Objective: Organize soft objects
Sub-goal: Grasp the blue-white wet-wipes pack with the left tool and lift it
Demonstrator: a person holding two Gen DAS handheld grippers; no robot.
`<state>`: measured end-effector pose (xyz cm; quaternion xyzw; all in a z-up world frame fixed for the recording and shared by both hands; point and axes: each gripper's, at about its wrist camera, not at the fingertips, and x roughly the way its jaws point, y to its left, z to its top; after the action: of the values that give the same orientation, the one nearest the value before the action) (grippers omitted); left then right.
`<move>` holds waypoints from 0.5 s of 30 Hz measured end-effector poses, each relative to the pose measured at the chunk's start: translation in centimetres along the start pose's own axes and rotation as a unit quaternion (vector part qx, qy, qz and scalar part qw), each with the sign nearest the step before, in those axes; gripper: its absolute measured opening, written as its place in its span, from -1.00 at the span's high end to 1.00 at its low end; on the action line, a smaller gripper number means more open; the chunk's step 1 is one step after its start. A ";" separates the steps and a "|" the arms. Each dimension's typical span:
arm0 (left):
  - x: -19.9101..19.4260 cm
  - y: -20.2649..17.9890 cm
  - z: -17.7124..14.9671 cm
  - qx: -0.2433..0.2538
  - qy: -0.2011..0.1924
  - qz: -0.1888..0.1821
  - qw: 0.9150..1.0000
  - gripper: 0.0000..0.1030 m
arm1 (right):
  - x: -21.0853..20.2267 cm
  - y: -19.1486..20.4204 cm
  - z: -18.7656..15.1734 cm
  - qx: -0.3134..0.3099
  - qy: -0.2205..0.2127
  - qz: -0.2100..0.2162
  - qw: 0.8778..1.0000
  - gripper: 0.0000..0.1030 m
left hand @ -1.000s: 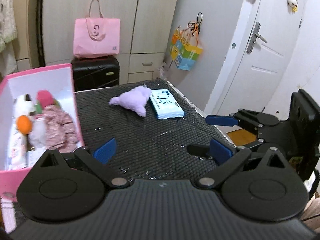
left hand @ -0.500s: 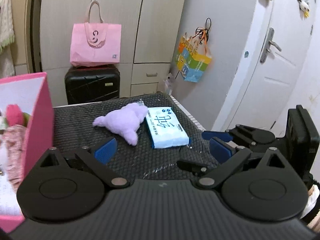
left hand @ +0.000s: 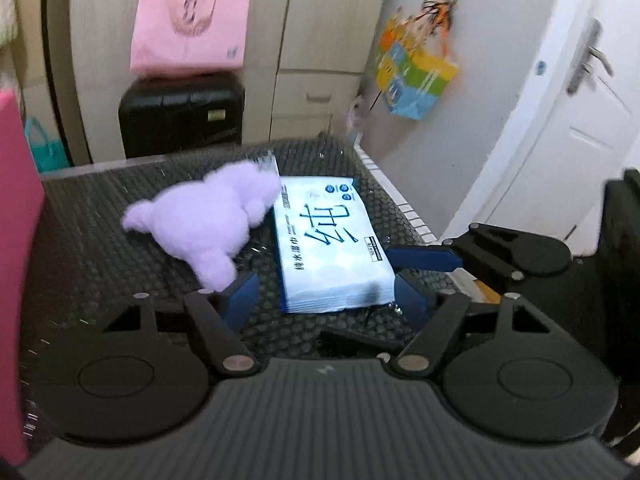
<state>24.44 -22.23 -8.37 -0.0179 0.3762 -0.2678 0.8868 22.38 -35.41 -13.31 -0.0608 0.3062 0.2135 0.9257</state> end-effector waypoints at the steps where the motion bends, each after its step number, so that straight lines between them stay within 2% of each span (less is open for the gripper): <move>1: 0.5 0.1 0.1 -0.008 0.004 -0.004 1.000 -0.43 | 0.1 -0.2 0.1 -0.001 -0.001 0.000 1.000 -0.60; 6: 2.4 0.4 -0.1 -0.022 0.019 0.010 1.000 -0.42 | 0.5 -0.9 -0.2 -0.002 -0.002 0.011 1.000 -0.58; 9: 2.6 0.3 -0.2 -0.026 0.011 0.013 1.000 -0.43 | 0.6 -1.0 -0.2 0.003 0.000 0.017 1.000 -0.53; 13: 2.9 -0.1 -0.4 -0.010 0.007 0.021 1.000 -0.37 | 0.6 -1.0 -0.2 0.004 -0.005 0.027 1.000 -0.23; 15: 2.7 -0.2 -0.5 -0.008 0.003 0.021 1.000 -0.37 | 0.5 -0.8 -0.2 -0.002 -0.006 0.025 1.000 -0.16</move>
<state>25.58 -23.66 -10.42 -0.0160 0.3817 -0.2460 0.8908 22.99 -35.95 -13.77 -0.0536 0.3013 0.2379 0.9218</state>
